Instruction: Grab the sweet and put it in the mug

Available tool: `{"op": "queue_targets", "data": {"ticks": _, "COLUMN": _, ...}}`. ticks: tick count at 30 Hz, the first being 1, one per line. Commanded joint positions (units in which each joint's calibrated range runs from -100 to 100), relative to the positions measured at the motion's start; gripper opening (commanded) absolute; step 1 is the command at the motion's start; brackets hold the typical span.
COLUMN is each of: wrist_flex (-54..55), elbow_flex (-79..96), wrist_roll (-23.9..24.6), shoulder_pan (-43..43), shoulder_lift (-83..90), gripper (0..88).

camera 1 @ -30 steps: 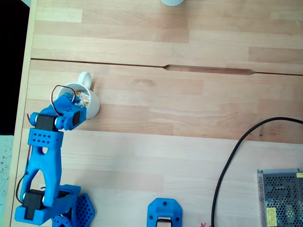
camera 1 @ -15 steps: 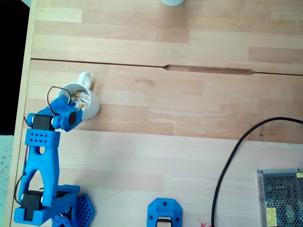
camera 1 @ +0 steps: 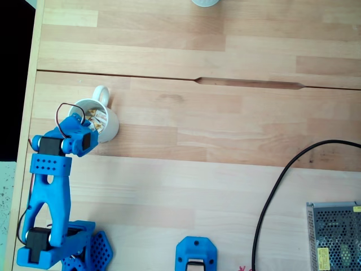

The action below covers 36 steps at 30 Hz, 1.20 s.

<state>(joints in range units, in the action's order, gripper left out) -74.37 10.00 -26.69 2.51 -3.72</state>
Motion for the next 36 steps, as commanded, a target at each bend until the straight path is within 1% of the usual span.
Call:
{"op": "queue_targets", "data": {"ticks": 1, "wrist_flex": 0.58, "elbow_flex": -0.36, "wrist_roll": -0.15, "shoulder_pan": 0.47, "shoulder_lift": 3.47, "gripper": 14.3}}
{"op": "queue_targets", "data": {"ticks": 6, "wrist_flex": 0.66, "elbow_flex": -0.36, "wrist_roll": -0.15, "shoulder_pan": 0.47, "shoulder_lift": 3.47, "gripper": 22.5}}
{"op": "queue_targets", "data": {"ticks": 11, "wrist_flex": 0.66, "elbow_flex": -0.36, "wrist_roll": -0.15, "shoulder_pan": 0.47, "shoulder_lift": 3.47, "gripper": 27.0}}
{"op": "queue_targets", "data": {"ticks": 21, "wrist_flex": 0.66, "elbow_flex": -0.27, "wrist_roll": -0.15, "shoulder_pan": 0.32, "shoulder_lift": 3.64, "gripper": 27.4}}
{"op": "queue_targets", "data": {"ticks": 30, "wrist_flex": 0.74, "elbow_flex": -0.45, "wrist_roll": -0.20, "shoulder_pan": -5.27, "shoulder_lift": 3.81, "gripper": 27.4}}
{"op": "queue_targets", "data": {"ticks": 36, "wrist_flex": 0.74, "elbow_flex": 0.00, "wrist_roll": -0.73, "shoulder_pan": -6.36, "shoulder_lift": 3.21, "gripper": 27.5}}
